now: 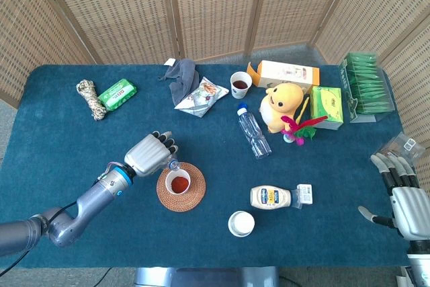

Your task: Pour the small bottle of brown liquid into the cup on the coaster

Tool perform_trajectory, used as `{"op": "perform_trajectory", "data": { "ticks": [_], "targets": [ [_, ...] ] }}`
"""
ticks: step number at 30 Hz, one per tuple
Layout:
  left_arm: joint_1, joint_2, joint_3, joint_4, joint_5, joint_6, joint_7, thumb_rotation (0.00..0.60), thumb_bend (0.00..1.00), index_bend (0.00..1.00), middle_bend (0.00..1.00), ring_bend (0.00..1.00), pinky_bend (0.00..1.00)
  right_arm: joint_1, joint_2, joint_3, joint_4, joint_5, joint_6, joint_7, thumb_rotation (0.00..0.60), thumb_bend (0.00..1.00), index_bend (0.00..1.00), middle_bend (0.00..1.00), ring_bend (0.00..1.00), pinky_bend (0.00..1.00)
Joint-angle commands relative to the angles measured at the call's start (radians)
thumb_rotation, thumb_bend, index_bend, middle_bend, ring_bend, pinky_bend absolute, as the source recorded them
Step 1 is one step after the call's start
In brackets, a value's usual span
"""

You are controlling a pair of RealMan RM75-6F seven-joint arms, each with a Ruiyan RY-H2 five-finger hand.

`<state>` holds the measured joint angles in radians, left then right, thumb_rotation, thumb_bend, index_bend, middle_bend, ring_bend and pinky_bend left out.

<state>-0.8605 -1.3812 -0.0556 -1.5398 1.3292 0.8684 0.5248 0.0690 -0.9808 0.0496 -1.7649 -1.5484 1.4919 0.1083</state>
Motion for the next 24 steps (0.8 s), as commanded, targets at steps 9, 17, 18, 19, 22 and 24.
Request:
{"op": "perform_trajectory", "data": {
  "ticks": [9, 17, 18, 19, 22, 24],
  "targets": [
    [-0.006, -0.006, 0.018, 0.016, 0.036, 0.004, 0.039, 0.6, 0.47, 0.4, 0.33, 0.18, 0.39, 0.001, -0.001, 0.002, 0.0, 0.004, -0.003, 0.0, 0.6, 0.0, 0.0, 0.0, 0.0, 0.0],
    [-0.009, -0.017, 0.029, 0.025, 0.063, 0.016, 0.097, 0.6, 0.47, 0.38, 0.32, 0.17, 0.4, 0.0, 0.004, 0.0, 0.0, -0.001, -0.001, 0.014, 0.6, 0.0, 0.0, 0.0, 0.0, 0.0],
    [-0.01, -0.019, 0.028, 0.027, 0.062, 0.016, 0.106, 0.6, 0.47, 0.38, 0.31, 0.17, 0.4, 0.0, 0.006, 0.0, 0.0, 0.0, -0.001, 0.018, 0.6, 0.0, 0.0, 0.0, 0.0, 0.0],
    [-0.011, -0.02, 0.028, 0.027, 0.062, 0.016, 0.113, 0.6, 0.47, 0.38, 0.31, 0.17, 0.4, -0.001, 0.007, 0.001, 0.0, 0.0, 0.0, 0.021, 0.6, 0.0, 0.0, 0.0, 0.0, 0.0],
    [-0.016, -0.021, 0.026, 0.028, 0.065, 0.017, 0.145, 0.6, 0.47, 0.38, 0.32, 0.17, 0.4, -0.003, 0.01, 0.003, 0.002, 0.0, 0.006, 0.029, 0.6, 0.0, 0.0, 0.0, 0.0, 0.0],
    [-0.019, -0.02, 0.026, 0.029, 0.075, 0.023, 0.167, 0.6, 0.47, 0.38, 0.32, 0.17, 0.4, -0.004, 0.011, 0.003, 0.002, -0.001, 0.009, 0.035, 0.6, 0.0, 0.0, 0.0, 0.0, 0.0]
  ]
}}
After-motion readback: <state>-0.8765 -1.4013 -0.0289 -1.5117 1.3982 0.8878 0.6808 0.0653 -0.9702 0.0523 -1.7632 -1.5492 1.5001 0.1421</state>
